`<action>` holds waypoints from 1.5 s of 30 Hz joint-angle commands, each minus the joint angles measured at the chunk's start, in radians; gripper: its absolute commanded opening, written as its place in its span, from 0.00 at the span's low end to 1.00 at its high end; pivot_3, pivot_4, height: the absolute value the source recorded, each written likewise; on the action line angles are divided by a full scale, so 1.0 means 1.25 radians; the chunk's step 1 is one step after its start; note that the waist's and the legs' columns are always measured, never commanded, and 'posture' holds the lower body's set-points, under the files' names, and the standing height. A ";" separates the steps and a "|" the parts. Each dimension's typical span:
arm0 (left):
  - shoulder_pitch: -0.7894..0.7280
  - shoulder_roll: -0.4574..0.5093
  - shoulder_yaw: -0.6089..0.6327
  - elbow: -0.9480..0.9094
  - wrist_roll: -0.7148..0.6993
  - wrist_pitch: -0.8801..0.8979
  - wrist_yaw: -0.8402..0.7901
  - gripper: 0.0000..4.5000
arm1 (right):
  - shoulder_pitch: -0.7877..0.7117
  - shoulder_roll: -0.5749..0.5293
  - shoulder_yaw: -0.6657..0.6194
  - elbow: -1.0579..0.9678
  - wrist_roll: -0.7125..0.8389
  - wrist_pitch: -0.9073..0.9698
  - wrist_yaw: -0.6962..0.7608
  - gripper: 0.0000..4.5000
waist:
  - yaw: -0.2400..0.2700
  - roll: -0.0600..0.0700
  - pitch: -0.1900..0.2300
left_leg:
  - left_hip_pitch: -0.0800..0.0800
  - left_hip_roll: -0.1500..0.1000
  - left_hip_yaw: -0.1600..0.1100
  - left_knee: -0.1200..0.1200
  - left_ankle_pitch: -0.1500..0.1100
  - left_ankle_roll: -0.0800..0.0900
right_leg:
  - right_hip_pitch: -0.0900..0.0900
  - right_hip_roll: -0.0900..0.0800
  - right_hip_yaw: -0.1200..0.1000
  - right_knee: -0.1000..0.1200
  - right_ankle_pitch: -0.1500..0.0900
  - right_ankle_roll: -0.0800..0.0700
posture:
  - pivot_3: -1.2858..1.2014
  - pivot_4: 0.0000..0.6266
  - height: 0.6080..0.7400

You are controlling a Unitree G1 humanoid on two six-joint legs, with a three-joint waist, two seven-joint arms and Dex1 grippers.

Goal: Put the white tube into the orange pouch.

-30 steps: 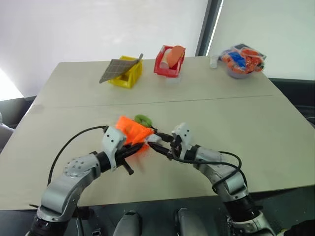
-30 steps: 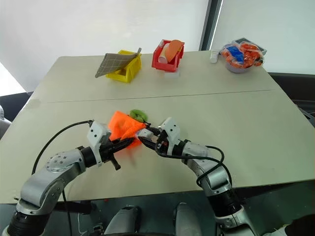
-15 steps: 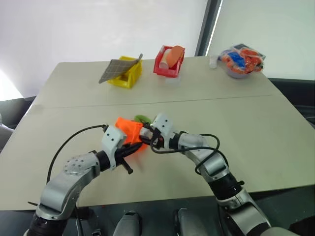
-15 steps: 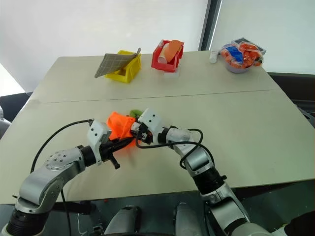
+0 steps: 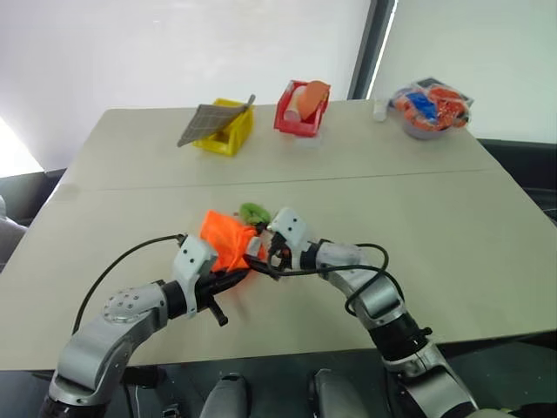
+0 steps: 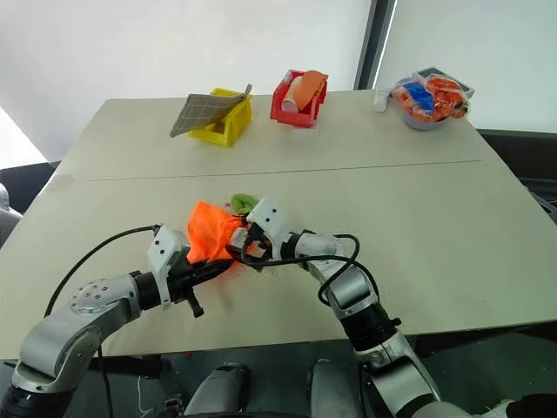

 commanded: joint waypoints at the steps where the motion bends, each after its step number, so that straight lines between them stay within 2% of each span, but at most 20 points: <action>1: -0.003 -0.005 0.053 -0.005 -0.021 -0.033 0.008 0.00 | 0.023 -0.016 -0.009 -0.098 0.072 0.016 0.059 0.99 | 0.000 0.000 0.000 | 0.000 0.000 0.000 0.000 0.000 0.000 | 0.000 0.000 0.000 0.000 -0.001 0.001 | 0.52 0.24 1.00; 7: -0.013 -0.033 0.129 0.051 -0.089 -0.025 0.028 0.00 | 0.076 -0.068 -0.060 -0.177 0.146 0.042 0.091 0.99 | -0.002 0.000 0.000 | 0.000 0.000 0.000 0.000 0.000 0.000 | 0.000 0.000 0.000 0.000 -0.001 0.002 | 0.52 0.24 1.00; 8: -0.013 -0.037 0.142 0.059 -0.103 -0.019 0.027 0.00 | 0.082 -0.072 -0.066 -0.178 0.156 0.046 0.091 0.94 | -0.002 0.000 0.000 | 0.000 0.000 0.000 0.000 0.000 0.000 | 0.000 0.000 0.000 0.000 -0.001 0.002 | 0.52 0.24 1.00; 10: -0.008 -0.037 0.157 0.070 -0.124 -0.011 0.025 0.00 | 0.087 -0.074 -0.070 -0.174 0.168 0.060 0.086 0.81 | -0.001 0.000 0.000 | 0.000 0.000 0.000 0.000 0.000 0.000 | 0.000 0.000 0.000 0.000 -0.001 0.002 | 0.52 0.24 1.00; 17: 0.015 -0.031 0.215 0.133 -0.203 0.023 0.017 0.00 | 0.066 -0.052 -0.015 -0.119 0.127 0.051 0.048 0.01 | -0.001 0.000 0.000 | 0.000 0.000 0.000 0.000 0.000 0.000 | 0.000 0.000 0.000 0.000 -0.001 0.002 | 0.52 0.24 1.00; 28: 0.014 -0.006 0.218 0.140 -0.246 0.043 0.006 0.00 | 0.005 0.025 0.055 -0.018 0.080 0.015 0.023 0.01 | -0.001 0.000 0.000 | 0.000 0.000 0.000 0.000 0.000 0.000 | -0.001 0.000 0.000 -0.001 -0.001 0.001 | 0.52 0.24 1.00; 32: 0.018 0.002 0.211 0.114 -0.263 0.051 0.006 0.00 | -0.036 0.088 0.066 0.065 0.031 -0.013 -0.045 0.01 | -0.004 0.000 0.000 | 0.000 0.000 0.000 -0.001 0.000 0.000 | -0.001 0.000 0.000 0.000 -0.001 0.001 | 0.52 0.24 1.00; 35: 0.038 0.024 0.196 0.096 -0.248 0.051 -0.009 0.00 | -0.036 0.101 0.054 0.075 0.019 -0.018 -0.064 0.01 | -0.003 0.000 0.000 | 0.000 0.000 -0.001 -0.001 0.000 0.000 | -0.002 0.000 0.000 0.000 0.001 -0.002 | 0.52 0.24 1.00; 39: 0.071 0.063 0.177 0.094 -0.210 0.034 -0.034 0.00 | -0.005 0.061 0.039 0.020 0.037 -0.024 -0.028 0.01 | -0.001 0.001 0.001 | 0.000 0.000 0.000 -0.001 0.000 0.000 | -0.002 0.000 0.000 -0.001 0.001 -0.002 | 0.52 0.24 1.00; 45: 0.122 0.140 0.147 0.120 -0.106 -0.040 -0.093 0.00 | 0.063 -0.066 -0.019 -0.124 0.121 -0.012 0.082 0.01 | -0.001 0.001 0.001 | -0.001 0.000 0.000 -0.001 0.000 0.000 | -0.005 -0.001 0.000 -0.002 -0.001 0.001 | 0.52 0.24 1.00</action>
